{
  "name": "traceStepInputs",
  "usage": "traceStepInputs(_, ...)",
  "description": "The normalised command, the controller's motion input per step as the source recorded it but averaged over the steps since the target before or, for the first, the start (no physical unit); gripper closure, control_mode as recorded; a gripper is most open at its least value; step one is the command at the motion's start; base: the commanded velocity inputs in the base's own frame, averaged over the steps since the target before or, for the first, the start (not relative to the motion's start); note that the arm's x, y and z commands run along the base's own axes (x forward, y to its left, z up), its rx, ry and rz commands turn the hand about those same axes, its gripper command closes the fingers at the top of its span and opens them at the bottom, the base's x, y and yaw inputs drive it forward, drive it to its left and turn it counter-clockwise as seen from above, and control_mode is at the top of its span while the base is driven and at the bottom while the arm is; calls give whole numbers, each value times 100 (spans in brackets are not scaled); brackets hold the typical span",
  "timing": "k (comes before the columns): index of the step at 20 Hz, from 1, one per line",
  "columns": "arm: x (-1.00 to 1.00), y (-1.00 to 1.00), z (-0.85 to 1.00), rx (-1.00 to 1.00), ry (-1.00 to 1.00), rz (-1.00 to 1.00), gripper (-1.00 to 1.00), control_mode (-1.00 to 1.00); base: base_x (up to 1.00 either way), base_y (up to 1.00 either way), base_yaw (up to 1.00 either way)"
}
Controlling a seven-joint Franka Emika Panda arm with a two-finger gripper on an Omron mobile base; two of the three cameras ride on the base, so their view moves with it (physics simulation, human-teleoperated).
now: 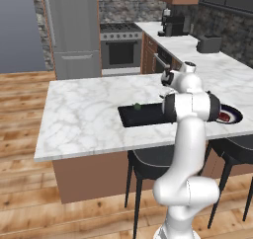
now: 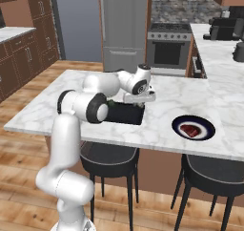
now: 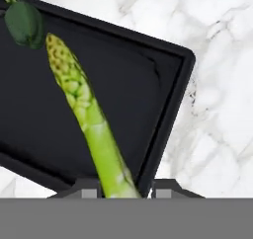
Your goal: Create a steak meal by picking up the steak and asparagus from the tray and placing them on the plate. Leave the bell pepper on the tray.
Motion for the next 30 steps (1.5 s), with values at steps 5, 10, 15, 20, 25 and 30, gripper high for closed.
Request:
traceStepInputs(5, -51, -100, 20, 2, -1, -16, 100, -100, 0, 0, 0)
traceStepInputs(10, -1, -100, 2, 0, 0, -7, 100, -100, 0, 0, 0)
traceStepInputs(15, 0, -100, 0, 0, 0, -5, 100, -100, 0, 0, 0)
traceStepInputs(20, 0, -93, -9, 2, 0, -1, 100, -100, 0, 0, 0)
traceStepInputs(25, 0, -54, -40, 1, 0, 0, 100, -100, 0, 0, 0)
traceStepInputs(30, 0, -11, -52, 0, 0, 0, 100, -100, 0, 0, 0)
